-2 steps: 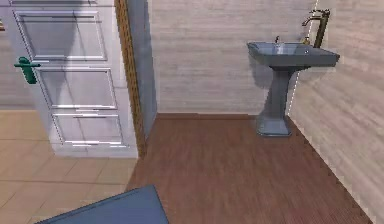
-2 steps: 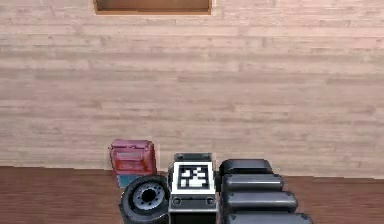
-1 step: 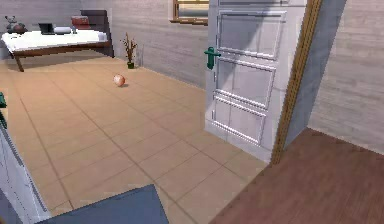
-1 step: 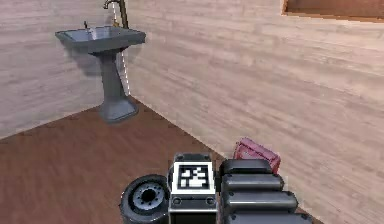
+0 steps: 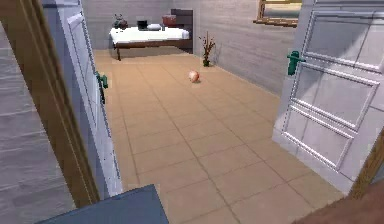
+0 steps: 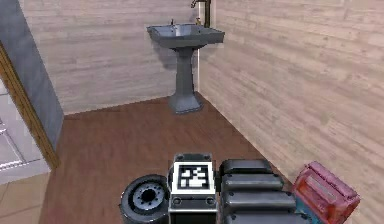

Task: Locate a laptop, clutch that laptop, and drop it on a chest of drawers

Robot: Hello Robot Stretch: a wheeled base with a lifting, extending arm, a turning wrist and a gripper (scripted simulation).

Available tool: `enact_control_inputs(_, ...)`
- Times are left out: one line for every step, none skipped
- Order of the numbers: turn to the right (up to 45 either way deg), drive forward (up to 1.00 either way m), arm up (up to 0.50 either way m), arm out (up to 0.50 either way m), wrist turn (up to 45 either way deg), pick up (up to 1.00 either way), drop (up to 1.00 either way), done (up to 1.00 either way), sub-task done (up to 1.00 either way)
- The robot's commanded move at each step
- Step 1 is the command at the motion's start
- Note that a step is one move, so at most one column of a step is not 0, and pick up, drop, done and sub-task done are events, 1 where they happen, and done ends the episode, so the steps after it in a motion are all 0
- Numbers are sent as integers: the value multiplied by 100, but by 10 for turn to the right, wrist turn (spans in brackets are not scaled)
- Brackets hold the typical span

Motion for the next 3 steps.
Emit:
enact_control_inputs(0,55,0,0,0,0,0,0,0)
enact_control_inputs(-30,0,0,0,0,0,0,0,0)
enact_control_inputs(0,35,0,0,0,0,0,0,0)
